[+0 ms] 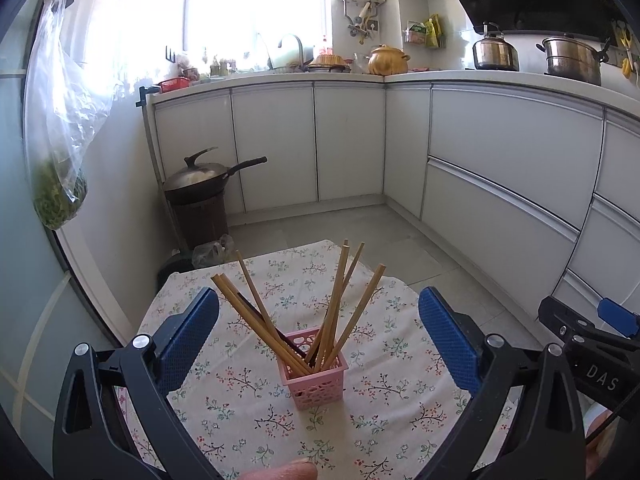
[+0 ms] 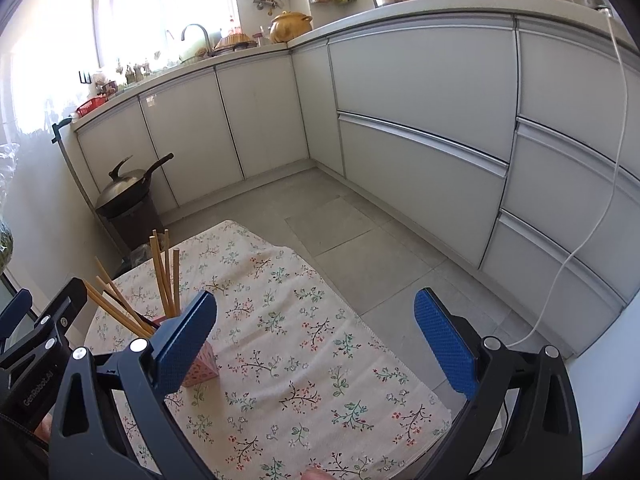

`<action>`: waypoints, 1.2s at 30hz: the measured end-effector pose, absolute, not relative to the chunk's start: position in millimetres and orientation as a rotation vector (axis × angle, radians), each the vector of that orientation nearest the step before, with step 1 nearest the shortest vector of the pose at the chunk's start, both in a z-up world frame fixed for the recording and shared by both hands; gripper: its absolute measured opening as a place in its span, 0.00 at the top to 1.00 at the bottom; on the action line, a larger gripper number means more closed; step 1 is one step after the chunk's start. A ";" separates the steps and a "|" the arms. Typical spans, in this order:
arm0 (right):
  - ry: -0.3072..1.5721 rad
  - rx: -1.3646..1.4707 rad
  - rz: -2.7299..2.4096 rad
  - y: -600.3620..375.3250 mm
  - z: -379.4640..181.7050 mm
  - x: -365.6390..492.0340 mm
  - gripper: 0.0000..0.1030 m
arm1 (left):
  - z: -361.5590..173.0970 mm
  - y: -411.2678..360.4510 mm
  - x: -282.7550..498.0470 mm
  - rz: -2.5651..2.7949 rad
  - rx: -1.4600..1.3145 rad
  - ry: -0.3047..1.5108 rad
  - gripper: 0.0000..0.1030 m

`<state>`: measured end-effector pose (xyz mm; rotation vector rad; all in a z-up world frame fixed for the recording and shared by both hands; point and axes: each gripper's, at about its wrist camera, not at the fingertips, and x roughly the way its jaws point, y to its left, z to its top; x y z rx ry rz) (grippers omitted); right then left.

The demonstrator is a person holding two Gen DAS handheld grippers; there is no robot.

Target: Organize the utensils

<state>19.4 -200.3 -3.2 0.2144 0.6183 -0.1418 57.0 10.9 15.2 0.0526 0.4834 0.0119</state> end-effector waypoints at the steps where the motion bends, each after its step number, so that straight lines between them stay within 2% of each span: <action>1: 0.618 0.215 -0.142 -200.3 -3.2 19.3 0.06 | 15.0 11.2 57.4 0.012 0.053 0.485 0.07; 18: 0.627 0.211 -0.143 -199.9 -8.2 21.4 0.06 | 10.5 9.3 58.8 0.025 0.075 0.490 0.07; 21: 0.634 0.212 -0.143 -199.7 -10.8 22.3 0.06 | 7.9 7.0 57.7 0.013 0.084 0.488 0.10; 24: 0.646 0.220 -0.144 -201.2 -13.6 23.7 0.06 | 7.7 5.7 55.0 0.008 0.087 0.470 0.20; 26: 0.652 0.225 -0.145 -202.3 -15.4 24.4 0.06 | 8.8 8.0 55.3 -0.005 0.070 0.473 0.20; 30: 0.648 0.229 -0.149 -204.0 -14.4 24.3 0.06 | 10.8 6.0 55.3 -0.013 0.079 0.475 0.07; 36: 0.643 0.225 -0.146 -202.0 -12.9 22.4 0.06 | 12.7 5.4 53.4 0.000 0.082 0.466 0.07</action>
